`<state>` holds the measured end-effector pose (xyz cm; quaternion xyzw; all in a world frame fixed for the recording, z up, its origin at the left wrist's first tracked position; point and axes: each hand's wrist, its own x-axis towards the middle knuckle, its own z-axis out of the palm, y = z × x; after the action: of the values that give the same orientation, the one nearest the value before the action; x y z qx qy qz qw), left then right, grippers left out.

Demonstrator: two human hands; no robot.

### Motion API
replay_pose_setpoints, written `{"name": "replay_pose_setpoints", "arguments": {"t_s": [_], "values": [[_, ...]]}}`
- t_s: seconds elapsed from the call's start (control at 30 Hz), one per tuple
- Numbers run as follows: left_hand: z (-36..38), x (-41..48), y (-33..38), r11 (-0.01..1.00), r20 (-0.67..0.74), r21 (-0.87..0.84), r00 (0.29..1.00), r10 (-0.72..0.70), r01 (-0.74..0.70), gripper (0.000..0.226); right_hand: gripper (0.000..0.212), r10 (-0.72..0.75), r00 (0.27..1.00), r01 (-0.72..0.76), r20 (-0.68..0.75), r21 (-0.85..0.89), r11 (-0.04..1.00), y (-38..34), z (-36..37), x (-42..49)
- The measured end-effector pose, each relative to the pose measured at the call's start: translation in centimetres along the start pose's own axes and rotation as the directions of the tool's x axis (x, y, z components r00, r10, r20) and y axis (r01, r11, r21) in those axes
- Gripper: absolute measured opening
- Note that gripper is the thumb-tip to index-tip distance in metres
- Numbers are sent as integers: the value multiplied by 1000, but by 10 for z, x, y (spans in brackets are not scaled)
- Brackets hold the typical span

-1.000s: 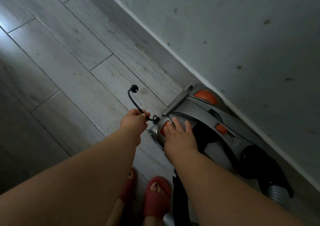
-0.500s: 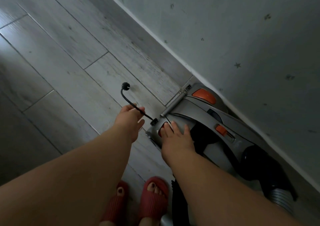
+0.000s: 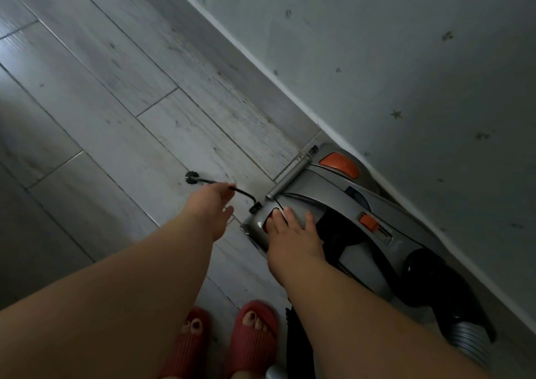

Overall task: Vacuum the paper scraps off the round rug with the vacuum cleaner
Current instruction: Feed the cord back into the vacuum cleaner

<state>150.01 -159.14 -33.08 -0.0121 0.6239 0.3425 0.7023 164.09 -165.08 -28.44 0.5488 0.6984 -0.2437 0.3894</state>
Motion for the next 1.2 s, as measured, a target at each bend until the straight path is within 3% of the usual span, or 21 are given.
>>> {"name": "replay_pose_setpoints", "arguments": {"t_s": [0.1, 0.23, 0.3, 0.4, 0.5, 0.53, 0.57, 0.6, 0.63, 0.67, 0.7, 0.8, 0.9, 1.07, 1.2], "values": [[-3, 7, 0, 996, -41, -76, 998, 49, -52, 33, 66, -14, 1000, 14, 7, -7, 1000, 1, 0, -2], [3, 1, 5, 968, -53, 186, 982, 179, -166, 32, 66, -6, 1000, 6, -7, 3, 1000, 1, -1, -2], [5, 6, 8, 966, -77, 235, 988, 130, -108, 31, 67, -4, 1000, 4, -5, -6, 1000, 0, -1, -3], [2, 7, 9, 870, -64, 490, 994, 93, -50, 51, 68, 7, 1000, -6, 9, -45, 999, -1, -2, -3], [-9, 15, 5, 923, -114, 383, 993, 19, 27, 52, 63, 25, 999, -22, 23, -129, 991, -8, -10, 1], [-13, 17, 0, 901, -138, 433, 989, 48, 17, 53, 60, 30, 999, -24, 31, -169, 985, -11, -12, 2], [-20, 20, -3, 776, -123, 631, 985, 118, -14, 52, 58, 31, 999, -22, 40, -199, 980, -15, -15, 3], [-27, 21, -7, 532, -50, 845, 982, 183, -56, 53, 56, 30, 998, -19, 49, -213, 977, -16, -15, 3], [-30, 19, -10, 369, 24, 924, 977, 211, -102, 54, 55, 29, 998, -17, 52, -216, 976, -16, -14, 3], [-33, 23, -14, 293, 56, 948, 973, 222, -121, 54, 56, 26, 999, -16, 46, -209, 978, -15, -12, 3], [-35, 25, -17, 285, 83, 948, 973, 214, -143, 53, 57, 21, 999, -15, 34, -191, 982, -12, -10, 2], [-28, 11, -25, 497, 1, 865, 991, 133, -68, 45, 63, -3, 1000, 4, 3, -131, 991, -3, -5, -1], [-36, 13, -30, 411, 79, 899, 978, 195, -154, 46, 64, -18, 1000, 18, -1, -112, 994, -2, -4, -1], [-35, 3, -40, 545, -46, 835, 978, 205, -75, 42, 63, -9, 1000, 8, -10, -91, 996, -4, -6, -8], [-45, 0, -57, 465, 25, 876, 976, 217, -126, 45, 58, -28, 1000, 25, -13, -163, 986, -8, -7, -17]]}}
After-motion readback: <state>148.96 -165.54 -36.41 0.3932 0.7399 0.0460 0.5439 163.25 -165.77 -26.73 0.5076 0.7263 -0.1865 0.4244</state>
